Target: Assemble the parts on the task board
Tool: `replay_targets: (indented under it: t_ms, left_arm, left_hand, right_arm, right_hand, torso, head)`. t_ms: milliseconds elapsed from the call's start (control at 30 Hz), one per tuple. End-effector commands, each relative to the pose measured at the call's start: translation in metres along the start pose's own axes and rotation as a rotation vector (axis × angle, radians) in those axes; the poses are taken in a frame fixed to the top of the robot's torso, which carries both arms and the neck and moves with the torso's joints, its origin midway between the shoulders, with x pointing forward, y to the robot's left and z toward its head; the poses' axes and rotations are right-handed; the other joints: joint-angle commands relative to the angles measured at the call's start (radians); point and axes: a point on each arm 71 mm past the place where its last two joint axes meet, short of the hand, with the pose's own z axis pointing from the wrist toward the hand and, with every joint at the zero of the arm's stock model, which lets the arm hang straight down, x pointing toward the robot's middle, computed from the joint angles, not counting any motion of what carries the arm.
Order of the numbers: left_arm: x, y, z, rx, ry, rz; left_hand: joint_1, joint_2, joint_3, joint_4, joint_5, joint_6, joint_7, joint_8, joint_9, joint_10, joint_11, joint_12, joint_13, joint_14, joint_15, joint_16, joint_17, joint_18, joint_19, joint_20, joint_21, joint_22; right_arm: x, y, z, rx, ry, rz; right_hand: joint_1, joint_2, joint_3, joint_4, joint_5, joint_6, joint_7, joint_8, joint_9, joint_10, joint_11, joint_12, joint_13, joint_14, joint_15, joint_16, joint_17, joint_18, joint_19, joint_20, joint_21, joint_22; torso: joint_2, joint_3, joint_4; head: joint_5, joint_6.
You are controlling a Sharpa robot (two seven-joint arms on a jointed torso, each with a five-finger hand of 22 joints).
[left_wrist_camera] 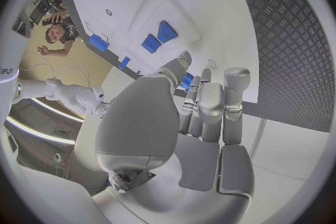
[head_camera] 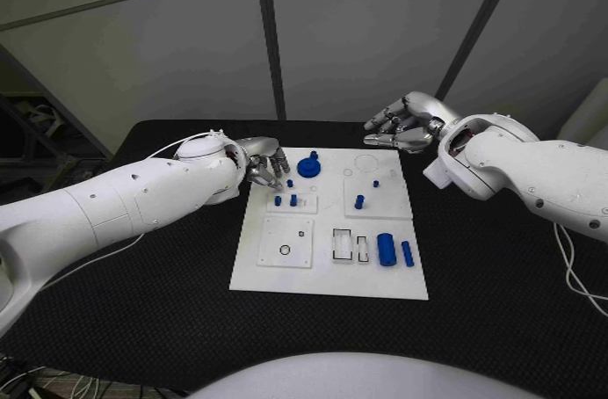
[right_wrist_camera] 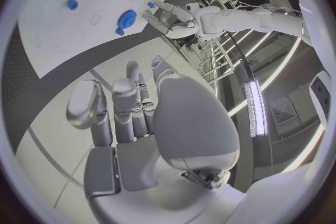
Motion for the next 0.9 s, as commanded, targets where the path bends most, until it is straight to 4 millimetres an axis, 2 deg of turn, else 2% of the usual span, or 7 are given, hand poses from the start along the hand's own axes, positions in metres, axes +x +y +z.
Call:
replay_targets:
  t_ms: [33, 67, 200, 333, 400, 600, 900]
  left_arm:
    - [-0.011, 0.005, -0.001, 0.007, -0.079, -0.063]
    - [-0.016, 0.008, -0.003, 0.006, -0.098, -0.1]
    - [-0.027, 0.02, -0.01, -0.001, -0.143, -0.248]
    - [-0.038, 0.034, -0.022, -0.001, -0.203, -0.488]
    - [-0.042, 0.039, -0.03, 0.017, -0.232, -0.636]
    - [-0.047, 0.042, -0.05, 0.093, -0.283, -1.054]
    - [-0.04, 0.038, -0.07, 0.122, -0.278, -1.234]
  left_hand:
    - [0.017, 0.032, 0.02, -0.005, 0.0, 0.08, 0.027, 0.041, 0.013, 0.048, -0.01, 0.029, 0.007, -0.014, -0.002, -0.038, -0.052, -0.046, -0.017, -0.003, -0.022, -0.016]
    - [0.027, 0.042, 0.039, -0.012, 0.007, 0.128, 0.028, 0.065, 0.022, 0.084, -0.014, 0.046, 0.011, -0.02, -0.006, -0.052, -0.073, -0.045, -0.018, -0.007, -0.025, -0.017]
    - [0.034, 0.045, 0.065, -0.026, 0.031, 0.173, 0.018, 0.082, 0.027, 0.145, -0.029, 0.071, 0.016, -0.041, -0.017, -0.108, -0.152, -0.034, -0.045, -0.017, -0.074, -0.05]
    - [0.007, 0.045, 0.082, -0.025, 0.034, 0.193, 0.011, 0.082, 0.029, 0.159, -0.035, 0.066, 0.01, -0.108, -0.023, -0.278, -0.359, -0.009, -0.133, -0.024, -0.226, -0.149]
    - [-0.004, 0.049, 0.088, -0.022, 0.033, 0.198, 0.012, 0.08, 0.029, 0.164, -0.036, 0.064, 0.008, -0.127, -0.022, -0.336, -0.419, -0.009, -0.143, -0.025, -0.246, -0.161]
    - [-0.056, 0.053, 0.082, 0.009, 0.019, 0.191, 0.014, 0.068, 0.027, 0.156, -0.033, 0.051, 0.004, -0.143, -0.014, -0.402, -0.461, -0.011, -0.157, -0.018, -0.293, -0.193]
    - [-0.078, 0.041, 0.08, 0.021, 0.018, 0.178, 0.02, 0.056, 0.025, 0.146, -0.025, 0.042, 0.005, -0.15, -0.009, -0.45, -0.492, -0.01, -0.158, -0.012, -0.336, -0.227]
  right_arm:
    - [0.001, -0.007, 0.0, 0.038, 0.038, -0.171]
    - [0.003, -0.01, 0.0, 0.035, 0.052, -0.231]
    - [0.011, -0.017, -0.001, 0.031, 0.09, -0.369]
    - [0.019, -0.023, -0.003, 0.027, 0.117, -0.477]
    - [0.023, -0.025, -0.004, 0.025, 0.125, -0.518]
    - [0.031, -0.032, -0.009, 0.025, 0.119, -0.583]
    - [0.042, -0.03, -0.01, -0.004, 0.095, -0.594]
  right_hand:
    - [0.035, 0.002, 0.029, -0.018, -0.003, 0.022, 0.001, 0.008, 0.004, -0.002, 0.006, -0.075, -0.067, 0.018, 0.001, 0.028, 0.03, 0.007, 0.025, 0.002, 0.031, 0.031]
    - [0.05, 0.004, 0.045, -0.027, -0.01, 0.039, 0.001, 0.01, 0.005, 0.003, 0.008, -0.118, -0.107, 0.029, 0.004, 0.054, 0.058, 0.0, 0.041, 0.003, 0.059, 0.059]
    - [0.068, -0.002, 0.07, -0.045, -0.012, 0.078, -0.001, 0.017, 0.009, 0.01, 0.013, -0.194, -0.183, 0.04, 0.012, 0.091, 0.093, -0.009, 0.061, 0.01, 0.098, 0.099]
    - [0.075, -0.011, 0.087, -0.061, -0.006, 0.108, -0.004, 0.021, 0.012, 0.009, 0.019, -0.249, -0.238, 0.041, 0.017, 0.102, 0.102, -0.011, 0.064, 0.015, 0.107, 0.109]
    - [0.07, -0.019, 0.101, -0.072, -0.004, 0.117, -0.002, 0.013, 0.011, 0.023, 0.022, -0.284, -0.282, 0.04, 0.022, 0.109, 0.104, -0.011, 0.064, 0.019, 0.109, 0.113]
    - [0.059, -0.044, 0.103, -0.084, -0.004, 0.102, 0.009, -0.003, 0.005, 0.014, 0.034, -0.317, -0.318, 0.041, 0.029, 0.121, 0.115, -0.011, 0.062, 0.025, 0.11, 0.116]
    - [0.041, -0.064, 0.093, -0.097, -0.012, 0.067, 0.024, -0.008, -0.003, -0.017, 0.049, -0.339, -0.349, 0.036, 0.04, 0.121, 0.108, -0.007, 0.055, 0.036, 0.097, 0.106]
  torso:
    - [-0.001, -0.0001, 0.0016]
    - [-0.002, -0.0007, 0.0018]
    - [-0.001, 0.0006, 0.0001]
    - [0.001, 0.001, -0.0006]
    - [0.002, -0.0006, 0.0002]
    - [0.002, -0.0009, 0.0066]
    - [0.003, -0.001, 0.0062]
  head:
    - [-0.003, 0.004]
    - [-0.005, 0.006]
    - [-0.012, 0.012]
    - [-0.037, 0.023]
    - [-0.053, 0.027]
    - [-0.097, 0.043]
    - [-0.097, 0.044]
